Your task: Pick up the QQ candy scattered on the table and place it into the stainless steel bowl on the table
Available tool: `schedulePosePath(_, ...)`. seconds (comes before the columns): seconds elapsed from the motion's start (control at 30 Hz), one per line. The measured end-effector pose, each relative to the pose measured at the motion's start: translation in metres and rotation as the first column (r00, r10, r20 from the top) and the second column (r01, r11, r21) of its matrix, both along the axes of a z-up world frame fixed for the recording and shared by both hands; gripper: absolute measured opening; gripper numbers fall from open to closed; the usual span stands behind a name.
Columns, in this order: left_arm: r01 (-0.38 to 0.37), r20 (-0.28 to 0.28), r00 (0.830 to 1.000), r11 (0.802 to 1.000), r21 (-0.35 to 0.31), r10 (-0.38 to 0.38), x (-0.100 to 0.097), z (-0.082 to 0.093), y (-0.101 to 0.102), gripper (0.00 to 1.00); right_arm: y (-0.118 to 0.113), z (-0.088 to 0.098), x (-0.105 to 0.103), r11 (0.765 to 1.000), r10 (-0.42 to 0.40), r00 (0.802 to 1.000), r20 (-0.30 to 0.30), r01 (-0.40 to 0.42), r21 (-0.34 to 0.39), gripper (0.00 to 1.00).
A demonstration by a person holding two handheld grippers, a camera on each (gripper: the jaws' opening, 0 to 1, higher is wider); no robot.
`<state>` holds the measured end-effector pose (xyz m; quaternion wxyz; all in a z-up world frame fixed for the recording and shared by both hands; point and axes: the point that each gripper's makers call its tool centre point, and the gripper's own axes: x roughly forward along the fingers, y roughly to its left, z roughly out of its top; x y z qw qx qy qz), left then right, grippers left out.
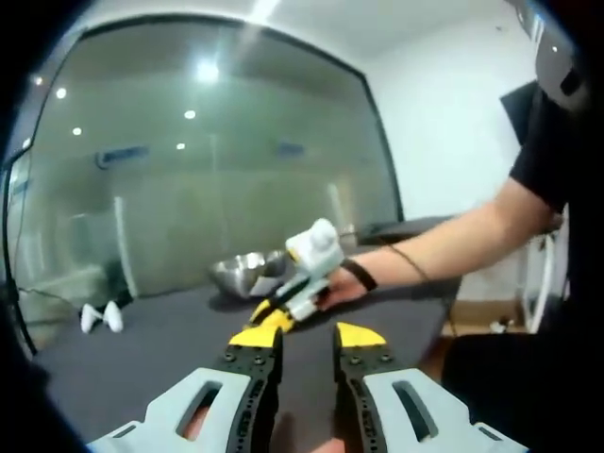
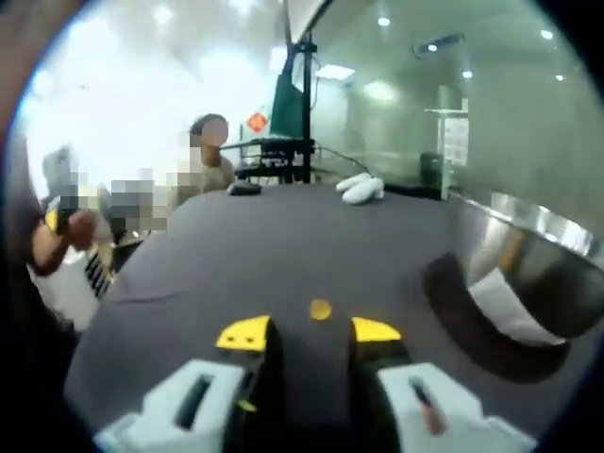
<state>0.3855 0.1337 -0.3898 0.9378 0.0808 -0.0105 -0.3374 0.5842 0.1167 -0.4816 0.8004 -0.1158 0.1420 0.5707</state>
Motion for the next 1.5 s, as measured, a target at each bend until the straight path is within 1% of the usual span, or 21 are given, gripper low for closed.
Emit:
schedulePosePath(0.13,-0.008,0.015,1.000,1.000,0.006,0.008,-0.001,0.001,0.002,0.23,0.007,0.001,-0.001,1.000,-0.007,1.000,-0.002,0.007,0.006,0.31)
schedulePosePath(0.27,-0.008,0.013,1.000,1.000,0.006,0.008,-0.001,0.003,0.003,0.23,0.016,0.001,-0.002,1.000,-0.002,1.000,0.003,0.002,0.004,0.31)
schedulePosePath(0.5,-0.013,0.014,1.000,1.000,0.018,0.013,-0.002,0.001,0.006,0.23,0.019,0.000,0.004,1.000,0.003,1.000,0.000,-0.003,0.011,0.29)
schedulePosePath(0.6,-0.015,0.012,1.000,1.000,0.020,0.015,-0.001,-0.001,0.007,0.23,0.019,0.001,0.005,1.000,-0.011,1.000,-0.007,0.011,0.015,0.26)
schedulePosePath(0.77,-0.014,0.014,1.000,1.000,0.016,0.014,0.000,0.001,0.007,0.23,0.017,0.001,0.011,0.998,-0.048,0.999,-0.009,0.049,0.032,0.17)
schedulePosePath(0.9,-0.016,0.014,1.000,1.000,0.018,0.016,0.001,0.001,0.009,0.23,0.019,0.001,0.008,0.999,-0.039,0.999,0.018,0.039,0.028,0.13)
schedulePosePath(1.0,-0.019,0.013,1.000,1.000,0.014,0.019,0.001,0.001,0.010,0.23,0.020,0.002,0.003,1.000,-0.013,0.999,0.044,0.012,0.027,0.09)
schedulePosePath(1.2,-0.020,0.009,1.000,1.000,0.021,0.020,0.000,-0.002,0.011,0.23,0.020,0.001,0.011,0.999,-0.018,0.999,0.042,0.016,0.031,0.09)
schedulePosePath(1.3,-0.026,0.014,1.000,0.999,0.026,0.025,-0.001,-0.001,0.012,0.23,0.020,0.000,0.014,1.000,-0.018,0.996,0.092,0.016,0.021,0.09)
schedulePosePath(1.4,-0.025,0.016,1.000,0.999,0.026,0.025,-0.002,0.000,0.012,0.23,0.022,0.004,0.011,1.000,-0.017,0.992,0.124,0.015,0.016,0.09)
schedulePosePath(1.5,-0.023,0.021,1.000,0.999,0.027,0.023,-0.003,0.003,0.013,0.23,0.019,0.009,0.012,0.999,-0.033,0.987,0.157,0.029,0.032,0.09)
